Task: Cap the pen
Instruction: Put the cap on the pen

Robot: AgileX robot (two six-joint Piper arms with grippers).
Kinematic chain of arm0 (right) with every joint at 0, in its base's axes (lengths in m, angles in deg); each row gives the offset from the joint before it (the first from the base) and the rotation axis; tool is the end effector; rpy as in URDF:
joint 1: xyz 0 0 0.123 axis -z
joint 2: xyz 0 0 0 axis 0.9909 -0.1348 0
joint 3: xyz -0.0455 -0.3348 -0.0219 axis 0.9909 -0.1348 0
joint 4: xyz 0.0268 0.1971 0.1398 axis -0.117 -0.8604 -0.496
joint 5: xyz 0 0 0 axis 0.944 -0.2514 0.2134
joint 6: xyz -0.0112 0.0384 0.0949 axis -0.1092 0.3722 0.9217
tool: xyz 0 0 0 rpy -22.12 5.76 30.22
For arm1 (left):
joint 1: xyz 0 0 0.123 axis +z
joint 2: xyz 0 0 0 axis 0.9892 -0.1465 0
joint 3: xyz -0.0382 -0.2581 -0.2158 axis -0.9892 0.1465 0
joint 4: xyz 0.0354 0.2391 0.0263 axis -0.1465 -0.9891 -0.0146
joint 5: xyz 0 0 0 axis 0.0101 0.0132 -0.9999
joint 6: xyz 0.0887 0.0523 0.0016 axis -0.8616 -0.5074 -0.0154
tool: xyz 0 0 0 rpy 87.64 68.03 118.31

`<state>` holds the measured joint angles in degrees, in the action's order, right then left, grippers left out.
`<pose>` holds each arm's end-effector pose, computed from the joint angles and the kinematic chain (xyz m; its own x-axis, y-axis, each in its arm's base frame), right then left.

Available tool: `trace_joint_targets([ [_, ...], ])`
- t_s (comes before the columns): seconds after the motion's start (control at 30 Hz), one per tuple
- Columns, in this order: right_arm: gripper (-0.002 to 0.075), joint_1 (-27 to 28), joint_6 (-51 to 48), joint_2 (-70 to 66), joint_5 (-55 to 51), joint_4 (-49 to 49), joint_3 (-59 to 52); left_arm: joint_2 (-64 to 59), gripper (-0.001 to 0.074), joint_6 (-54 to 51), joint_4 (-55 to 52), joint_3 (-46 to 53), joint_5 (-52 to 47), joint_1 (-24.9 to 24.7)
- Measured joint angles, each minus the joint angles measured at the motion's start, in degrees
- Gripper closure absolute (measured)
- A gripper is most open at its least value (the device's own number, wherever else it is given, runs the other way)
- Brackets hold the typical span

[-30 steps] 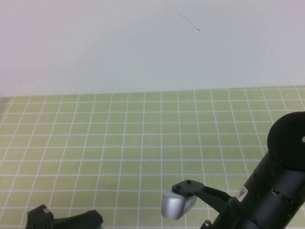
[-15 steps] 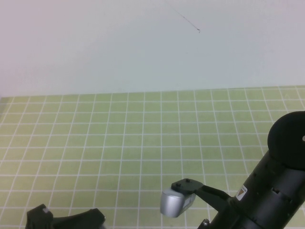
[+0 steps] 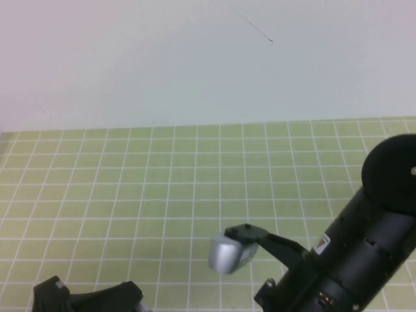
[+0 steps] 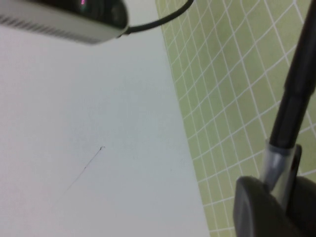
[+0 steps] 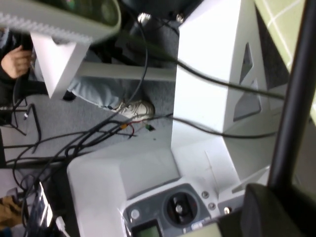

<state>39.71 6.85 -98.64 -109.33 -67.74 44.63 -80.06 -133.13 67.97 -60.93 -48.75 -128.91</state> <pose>0.1457 0.2388 0.3143 -0.6363 -0.7262 -0.2605 -0.6350 0.3012 0.7114 0.0519 -0.0586 0.2597 0.7312 0.6789 -0.0665 0.2362 -0.1605 0.9583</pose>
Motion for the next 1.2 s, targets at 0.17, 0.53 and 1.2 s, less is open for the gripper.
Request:
trace_joint_targets([
  [0.17, 0.0671, 0.0, 3.05, -1.95, -0.91, 1.28, 3.83, 0.0, 0.0734, 0.0, 0.0, 0.0, 0.0, 0.0],
  [0.53, 0.0671, 0.0, 3.42, -7.27, -2.06, 1.69, 8.66, 0.0, 0.0735, 1.05, 0.0, 0.0, -0.45, -1.24],
  [1.2, 0.0671, -0.12, 3.42, -10.06, -2.15, 4.15, 11.22, 0.69, 0.0688, 6.3, -1.15, -0.11, -4.18, -4.04],
])
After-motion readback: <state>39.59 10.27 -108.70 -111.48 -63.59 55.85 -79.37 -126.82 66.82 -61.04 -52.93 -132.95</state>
